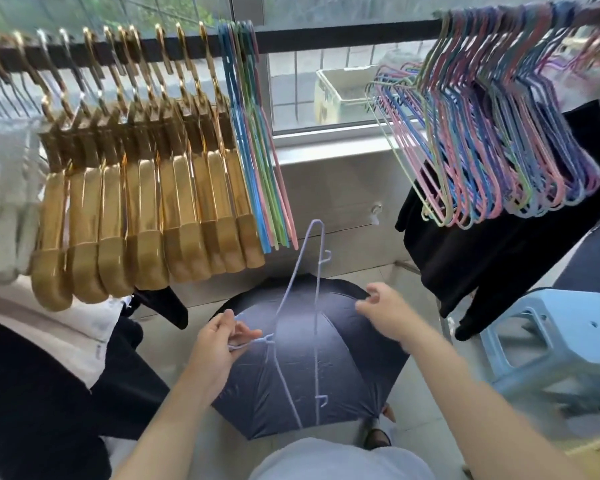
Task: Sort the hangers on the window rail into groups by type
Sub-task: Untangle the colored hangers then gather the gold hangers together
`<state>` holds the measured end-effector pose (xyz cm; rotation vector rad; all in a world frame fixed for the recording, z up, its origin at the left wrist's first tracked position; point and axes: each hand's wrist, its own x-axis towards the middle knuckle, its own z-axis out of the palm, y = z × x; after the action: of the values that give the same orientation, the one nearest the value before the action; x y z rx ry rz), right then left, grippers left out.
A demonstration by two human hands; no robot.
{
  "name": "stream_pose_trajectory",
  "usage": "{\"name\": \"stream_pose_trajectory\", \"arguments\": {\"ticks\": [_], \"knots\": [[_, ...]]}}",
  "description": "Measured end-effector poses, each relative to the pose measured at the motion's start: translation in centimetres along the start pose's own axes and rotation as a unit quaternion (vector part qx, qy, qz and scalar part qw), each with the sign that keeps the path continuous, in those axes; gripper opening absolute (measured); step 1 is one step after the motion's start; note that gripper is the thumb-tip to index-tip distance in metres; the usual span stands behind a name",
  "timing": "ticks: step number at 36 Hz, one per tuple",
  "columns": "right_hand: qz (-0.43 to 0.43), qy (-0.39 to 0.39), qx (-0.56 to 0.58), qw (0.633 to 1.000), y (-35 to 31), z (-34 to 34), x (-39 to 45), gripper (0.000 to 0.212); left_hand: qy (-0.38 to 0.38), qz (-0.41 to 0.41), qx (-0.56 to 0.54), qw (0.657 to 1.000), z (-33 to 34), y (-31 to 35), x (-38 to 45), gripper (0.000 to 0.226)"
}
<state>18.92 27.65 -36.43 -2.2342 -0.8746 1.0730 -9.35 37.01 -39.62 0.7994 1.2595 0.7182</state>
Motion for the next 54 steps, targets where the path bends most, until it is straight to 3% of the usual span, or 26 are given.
{"name": "stream_pose_trajectory", "arguments": {"ticks": [4,7,10,13,16,20,22,24,25,28,31,34,37,40,44,46,50,54], "knots": [[0.021,-0.073,-0.068,0.995,2.7,4.1,0.6,0.076,-0.018,-0.017,-0.075,0.997,1.8,0.1,-0.7,0.038],[0.023,-0.07,-0.05,0.996,3.6,5.5,1.0,0.054,-0.041,-0.035,-0.099,0.994,3.3,0.2,-1.9,0.035],[0.087,-0.024,0.1,0.991,3.8,5.5,1.5,0.027,-0.047,-0.036,-0.085,0.995,3.9,0.2,-2.6,0.038],[0.115,-0.032,0.168,0.979,4.1,3.3,1.7,0.028,-0.019,-0.031,-0.061,0.997,3.9,0.7,-3.0,0.038],[0.104,-0.06,0.164,0.979,5.1,0.7,1.8,0.025,0.004,-0.046,-0.049,0.998,3.8,1.1,-3.2,0.037],[0.1,-0.097,0.123,0.982,5.3,0.3,1.9,0.021,-0.057,-0.067,-0.025,0.996,5.9,1.2,-4.1,0.038],[0.105,-0.065,0.13,0.984,5.2,1.1,2.2,0.035,-0.081,-0.071,-0.009,0.994,7.4,1.5,-4.7,0.037],[0.062,0.004,0.03,0.998,5.4,1.5,2.1,0.067,-0.084,-0.074,-0.012,0.994,8.6,2.0,-4.9,0.036],[0.045,0.048,-0.019,0.998,5.4,1.4,1.6,0.072,-0.083,-0.076,-0.012,0.994,9.2,2.3,-5.0,0.035],[-0.012,0.116,-0.054,0.992,4.7,1.5,0.1,0.057,-0.08,-0.07,0.001,0.994,10.9,3.2,-5.4,0.036],[-0.057,0.032,-0.001,0.998,4.0,2.4,-1.0,0.04,-0.076,-0.072,0.029,0.994,12.2,3.8,-5.6,0.04],[-0.097,-0.095,0.105,0.985,3.0,3.3,-2.6,0.044,-0.086,-0.055,0.068,0.992,14.5,4.4,-5.9,0.042],[-0.119,-0.017,0.135,0.983,1.8,2.9,-2.2,0.034,-0.13,-0.016,0.117,0.985,17.9,6.6,-6.9,0.038],[-0.118,0.129,0.027,0.984,-0.9,0.0,-1.2,0.012,-0.186,0.055,0.143,0.971,20.9,9.8,-8.6,0.032],[-0.158,0.188,0.006,0.969,-6.4,-5.9,-1.2,0.022,-0.218,0.163,0.193,0.943,23.4,15.7,-11.3,0.016],[-0.199,0.214,0.033,0.956,-8.8,-8.2,-1.5,0.028,-0.219,0.211,0.215,0.928,24.1,18.7,-12.0,0.037],[-0.217,0.207,0.086,0.95,-11.8,-10.8,-1.7,0.02,-0.159,0.362,0.266,0.879,23.1,23.9,-11.3,0.028],[-0.197,0.197,0.062,0.958,-13.8,-12.9,-1.2,0.016,-0.01,0.509,0.406,0.76,19.4,29.5,-8.3,0.051]]}}
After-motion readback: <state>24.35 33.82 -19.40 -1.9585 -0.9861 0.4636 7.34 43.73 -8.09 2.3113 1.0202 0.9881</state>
